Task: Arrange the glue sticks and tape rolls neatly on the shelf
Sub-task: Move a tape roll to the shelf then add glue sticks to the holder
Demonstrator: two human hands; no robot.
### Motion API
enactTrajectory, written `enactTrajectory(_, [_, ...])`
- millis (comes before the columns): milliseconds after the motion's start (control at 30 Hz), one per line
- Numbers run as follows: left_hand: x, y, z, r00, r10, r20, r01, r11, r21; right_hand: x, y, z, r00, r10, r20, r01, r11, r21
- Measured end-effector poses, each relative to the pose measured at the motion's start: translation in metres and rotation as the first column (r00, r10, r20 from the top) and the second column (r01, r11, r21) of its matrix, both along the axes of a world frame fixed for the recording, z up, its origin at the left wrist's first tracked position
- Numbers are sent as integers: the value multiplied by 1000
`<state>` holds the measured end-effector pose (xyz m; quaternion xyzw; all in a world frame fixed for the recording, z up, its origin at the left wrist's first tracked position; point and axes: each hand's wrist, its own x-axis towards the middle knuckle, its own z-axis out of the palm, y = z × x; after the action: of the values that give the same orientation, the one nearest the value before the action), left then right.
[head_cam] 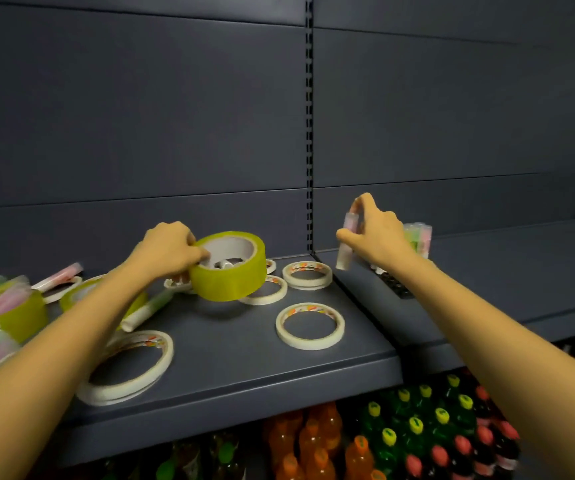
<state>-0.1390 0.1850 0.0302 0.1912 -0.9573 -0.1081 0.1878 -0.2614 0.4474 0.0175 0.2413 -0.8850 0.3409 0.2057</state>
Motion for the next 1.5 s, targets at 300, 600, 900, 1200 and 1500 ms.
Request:
enactTrajectory(300, [-48, 85, 3, 998, -47, -36, 51, 992, 115, -42, 75, -13, 989, 62, -137, -49, 994, 94])
enactTrajectory(600, [-70, 136, -8, 997, 58, -55, -50, 989, 137, -85, 92, -38, 926, 164, -340, -66, 957, 283])
enactTrajectory(900, [-71, 157, -2, 991, 111, -73, -101, 986, 135, -101, 93, -41, 918, 166, -361, -5, 914, 406])
enactTrajectory(1200, [-95, 187, 12, 995, 48, -83, -42, 996, 73, -107, 117, -6, 957, 285, -59, -239, 886, 397])
enactTrajectory(1500, [-146, 267, 15, 994, -37, -108, 44, 997, 64, -156, 219, -2, 977, 208, -34, -175, 889, 424])
